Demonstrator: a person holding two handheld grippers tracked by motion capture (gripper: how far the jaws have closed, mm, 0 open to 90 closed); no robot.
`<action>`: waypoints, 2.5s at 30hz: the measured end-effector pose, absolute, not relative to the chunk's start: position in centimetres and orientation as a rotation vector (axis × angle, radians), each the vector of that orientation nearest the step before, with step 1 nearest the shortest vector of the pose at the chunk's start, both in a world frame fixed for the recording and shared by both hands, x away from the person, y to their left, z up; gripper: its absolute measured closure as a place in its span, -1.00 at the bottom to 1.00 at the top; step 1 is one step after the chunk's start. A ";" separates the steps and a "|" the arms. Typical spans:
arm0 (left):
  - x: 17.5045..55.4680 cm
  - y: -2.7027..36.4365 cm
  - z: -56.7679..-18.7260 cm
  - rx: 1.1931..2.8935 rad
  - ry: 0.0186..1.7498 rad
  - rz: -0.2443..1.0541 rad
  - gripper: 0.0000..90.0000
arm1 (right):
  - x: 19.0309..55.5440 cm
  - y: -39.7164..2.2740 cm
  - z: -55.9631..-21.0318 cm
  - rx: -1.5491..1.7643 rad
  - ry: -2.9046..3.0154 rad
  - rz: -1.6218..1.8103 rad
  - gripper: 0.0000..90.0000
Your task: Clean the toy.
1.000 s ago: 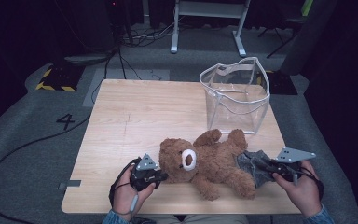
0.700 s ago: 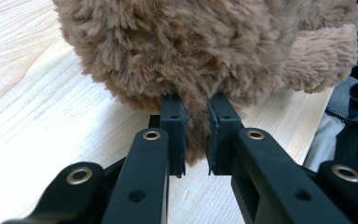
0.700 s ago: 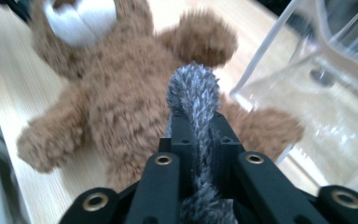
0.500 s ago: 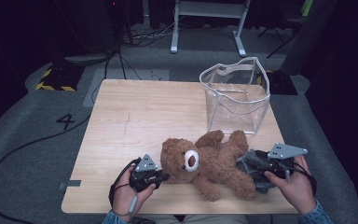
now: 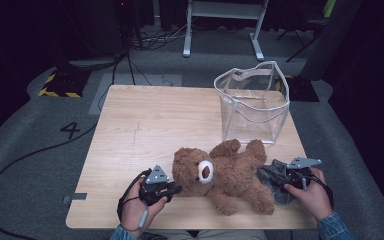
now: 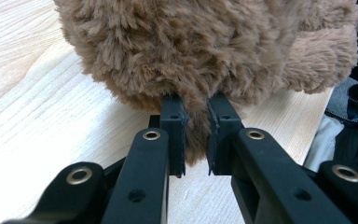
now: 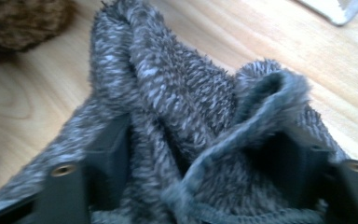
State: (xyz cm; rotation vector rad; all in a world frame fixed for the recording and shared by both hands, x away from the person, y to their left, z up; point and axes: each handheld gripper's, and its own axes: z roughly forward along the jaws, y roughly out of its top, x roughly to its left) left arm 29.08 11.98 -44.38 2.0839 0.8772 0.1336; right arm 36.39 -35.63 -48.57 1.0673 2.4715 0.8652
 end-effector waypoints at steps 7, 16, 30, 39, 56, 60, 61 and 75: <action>28.9 11.8 -44.1 2.078 0.870 0.139 0.77 | 35.7 -35.2 -47.1 1.027 2.517 0.802 0.73; 28.5 11.3 -43.5 2.071 0.833 0.149 0.77 | 32.0 -32.3 -36.5 0.736 2.357 1.197 0.73; 28.0 10.4 -42.8 2.069 0.775 0.147 0.79 | 29.6 -15.5 -35.5 0.078 2.453 1.479 0.69; 27.7 10.3 -42.5 2.079 0.749 0.168 0.85 | 29.8 -14.1 -38.0 0.025 2.531 1.350 0.70; 27.5 9.7 -42.3 2.082 0.671 0.166 0.85 | 29.7 -14.1 -34.3 -0.005 2.447 1.390 0.68; 27.5 9.9 -42.3 2.089 0.693 0.189 0.85 | 31.8 -11.9 -35.6 0.028 2.479 1.325 0.68; 27.5 10.0 -42.4 2.079 0.700 0.183 0.85 | 32.4 -11.8 -35.8 0.052 2.476 1.320 0.68; 27.7 10.0 -42.6 2.062 0.703 0.158 0.85 | 36.5 -19.5 -37.4 0.428 2.410 1.199 0.68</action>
